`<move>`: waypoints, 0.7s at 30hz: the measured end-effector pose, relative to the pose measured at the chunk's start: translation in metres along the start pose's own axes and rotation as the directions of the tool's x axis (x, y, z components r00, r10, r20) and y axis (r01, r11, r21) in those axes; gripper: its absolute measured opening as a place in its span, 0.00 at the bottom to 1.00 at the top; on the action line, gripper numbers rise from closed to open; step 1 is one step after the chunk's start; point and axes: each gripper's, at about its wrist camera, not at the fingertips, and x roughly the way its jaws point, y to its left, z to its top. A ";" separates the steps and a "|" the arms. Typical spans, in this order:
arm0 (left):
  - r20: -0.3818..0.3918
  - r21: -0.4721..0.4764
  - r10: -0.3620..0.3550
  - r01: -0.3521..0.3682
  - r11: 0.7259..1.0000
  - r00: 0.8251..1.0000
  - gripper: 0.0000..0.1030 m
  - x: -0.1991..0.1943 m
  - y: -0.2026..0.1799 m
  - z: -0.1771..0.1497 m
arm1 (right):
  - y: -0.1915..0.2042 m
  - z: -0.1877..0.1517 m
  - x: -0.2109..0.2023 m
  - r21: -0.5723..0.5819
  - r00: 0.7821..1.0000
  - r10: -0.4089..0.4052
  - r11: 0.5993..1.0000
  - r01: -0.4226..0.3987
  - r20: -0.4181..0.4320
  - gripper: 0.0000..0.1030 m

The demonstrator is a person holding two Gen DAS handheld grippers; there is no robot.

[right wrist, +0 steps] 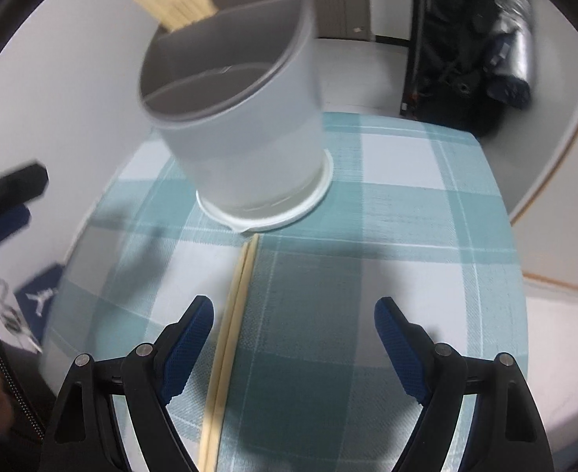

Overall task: Organize utensils
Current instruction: 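Withdraw both open tools from the holder and lower them toward the cloth, then grasp one of the last two chopsticks with the right tool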

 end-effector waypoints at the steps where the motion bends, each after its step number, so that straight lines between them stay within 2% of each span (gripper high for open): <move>1: -0.004 -0.004 0.005 -0.005 1.000 1.000 0.94 0.001 0.001 0.001 | 0.005 0.000 0.002 -0.017 1.000 -0.014 1.000 0.014 -0.006 0.80; 6: -0.016 -0.015 0.005 -0.005 1.000 1.000 0.94 0.002 0.006 0.001 | 0.015 0.003 0.015 -0.046 0.999 -0.045 0.998 0.043 -0.025 0.79; 9: -0.024 -0.022 0.013 -0.013 1.000 1.000 0.94 0.004 0.010 0.002 | 0.018 0.003 0.021 -0.062 0.996 -0.082 0.995 0.079 -0.044 0.71; 12: -0.031 -0.040 0.018 -0.019 0.999 0.999 0.94 0.005 0.015 0.004 | 0.013 0.002 0.024 -0.030 0.997 -0.052 0.998 0.050 -0.064 0.64; 18: -0.030 -0.053 0.022 -0.024 0.998 0.999 0.94 0.004 0.018 0.004 | 0.014 0.000 0.025 -0.027 0.997 -0.051 0.998 0.050 -0.060 0.59; 20: -0.026 -0.053 0.024 -0.025 0.998 0.999 0.94 0.004 0.018 0.005 | 0.018 -0.002 0.025 -0.047 0.997 -0.059 0.997 0.056 -0.059 0.52; 21: -0.022 -0.052 0.026 -0.027 0.998 0.999 0.94 0.003 0.019 0.005 | 0.023 -0.003 0.026 -0.076 0.995 -0.090 0.993 0.085 -0.053 0.49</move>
